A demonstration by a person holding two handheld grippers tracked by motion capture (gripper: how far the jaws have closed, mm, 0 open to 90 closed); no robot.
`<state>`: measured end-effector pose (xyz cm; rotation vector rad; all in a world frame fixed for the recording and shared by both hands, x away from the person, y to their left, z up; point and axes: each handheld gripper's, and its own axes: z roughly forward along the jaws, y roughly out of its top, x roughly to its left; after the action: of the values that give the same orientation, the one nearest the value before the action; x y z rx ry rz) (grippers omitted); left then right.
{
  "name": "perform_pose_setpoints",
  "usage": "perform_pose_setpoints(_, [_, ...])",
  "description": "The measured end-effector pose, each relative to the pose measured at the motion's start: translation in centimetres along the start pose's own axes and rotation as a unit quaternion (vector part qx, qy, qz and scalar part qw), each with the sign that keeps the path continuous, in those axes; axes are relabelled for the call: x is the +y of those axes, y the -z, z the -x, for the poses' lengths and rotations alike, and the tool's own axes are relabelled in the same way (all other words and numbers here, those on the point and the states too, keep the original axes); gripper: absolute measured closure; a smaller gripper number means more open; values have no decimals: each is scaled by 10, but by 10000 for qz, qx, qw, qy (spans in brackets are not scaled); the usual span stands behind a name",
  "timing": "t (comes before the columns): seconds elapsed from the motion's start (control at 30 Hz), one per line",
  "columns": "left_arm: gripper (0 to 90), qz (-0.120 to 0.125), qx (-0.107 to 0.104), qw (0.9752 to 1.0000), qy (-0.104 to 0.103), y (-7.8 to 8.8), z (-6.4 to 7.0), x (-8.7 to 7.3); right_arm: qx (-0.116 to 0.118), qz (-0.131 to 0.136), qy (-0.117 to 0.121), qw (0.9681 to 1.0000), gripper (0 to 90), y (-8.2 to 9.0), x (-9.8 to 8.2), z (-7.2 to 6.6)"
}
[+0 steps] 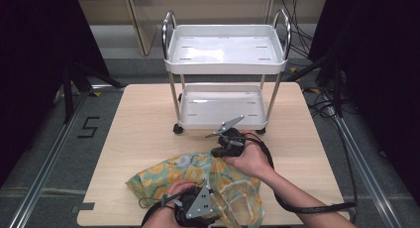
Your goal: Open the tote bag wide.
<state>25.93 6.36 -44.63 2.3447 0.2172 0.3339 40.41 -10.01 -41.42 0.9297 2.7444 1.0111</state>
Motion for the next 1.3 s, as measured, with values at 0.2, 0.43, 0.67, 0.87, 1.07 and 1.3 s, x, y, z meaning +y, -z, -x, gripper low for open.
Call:
perform_pose_setpoints(0.2, [300,-255,116,9995,-155,-8,-4,-2,-7,-68,58,10000,900,-1,0,2])
perform_pose_setpoints(0.43, [330,-618,215,9978,-112,-20,-18,-13,46,-90,147,9998,900,-4,-1,2])
perform_pose_setpoints(0.67, [567,-1219,183,9919,-310,-28,-17,-21,68,-150,231,9996,890,-6,-3,3])
perform_pose_setpoints(0.87, [717,-1477,157,9878,-467,-35,-15,-24,74,-192,239,9995,876,-5,-4,4])
perform_pose_setpoints(1.07, [822,-1655,75,9847,-537,-40,-14,-25,82,-234,60,9997,857,-3,-8,4])
perform_pose_setpoints(1.3, [898,-1643,-31,9861,-223,-39,-19,-27,-6,-185,268,9995,693,2,-12,8])
